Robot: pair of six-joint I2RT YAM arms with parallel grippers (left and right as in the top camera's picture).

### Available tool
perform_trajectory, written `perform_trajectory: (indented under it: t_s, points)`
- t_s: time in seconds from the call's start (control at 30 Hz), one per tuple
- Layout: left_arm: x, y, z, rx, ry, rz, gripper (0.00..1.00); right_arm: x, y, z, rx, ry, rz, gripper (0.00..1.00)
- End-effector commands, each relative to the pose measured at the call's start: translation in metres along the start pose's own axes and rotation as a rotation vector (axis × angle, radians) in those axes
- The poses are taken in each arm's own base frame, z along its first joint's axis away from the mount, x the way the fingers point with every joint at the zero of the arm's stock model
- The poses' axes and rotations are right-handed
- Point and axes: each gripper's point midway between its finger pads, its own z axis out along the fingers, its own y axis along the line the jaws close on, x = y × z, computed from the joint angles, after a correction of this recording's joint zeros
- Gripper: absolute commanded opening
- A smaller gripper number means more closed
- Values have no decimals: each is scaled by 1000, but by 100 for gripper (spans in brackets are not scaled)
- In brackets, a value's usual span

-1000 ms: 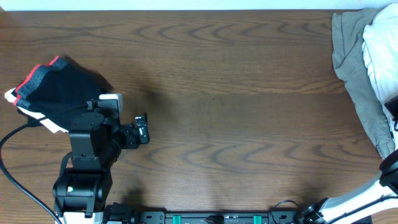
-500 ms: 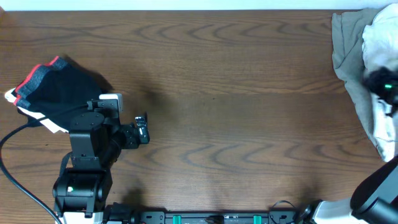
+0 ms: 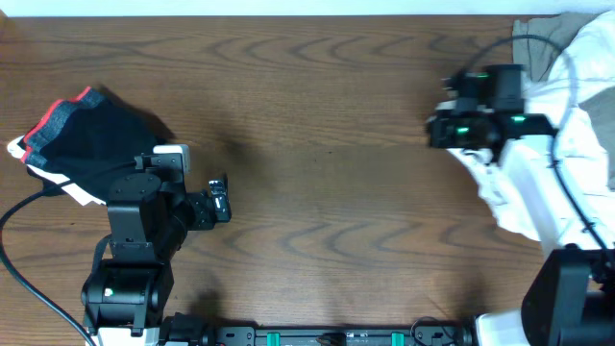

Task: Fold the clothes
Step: 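Grasp the white shirt and drag it toward table center with right gripper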

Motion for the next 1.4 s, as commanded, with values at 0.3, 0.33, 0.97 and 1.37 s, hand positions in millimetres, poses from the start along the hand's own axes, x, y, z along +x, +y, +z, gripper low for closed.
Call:
perform_trajectory:
  t_s: [0.3, 0.33, 0.97, 1.37]
  points:
    - [-8, 0, -4, -2, -22, -10, 98, 16, 139, 45, -82, -52, -359, 2]
    - [-8, 0, -4, -2, -22, -10, 98, 14, 150, 49, -100, -74, -371, 1]
    - [-7, -3, -4, 15, -16, -9, 98, -42, 153, 53, 65, -357, -302, 76]
    - [22, -59, 32, 247, 199, -99, 98, -21, -62, -39, 442, -146, 96, 63]
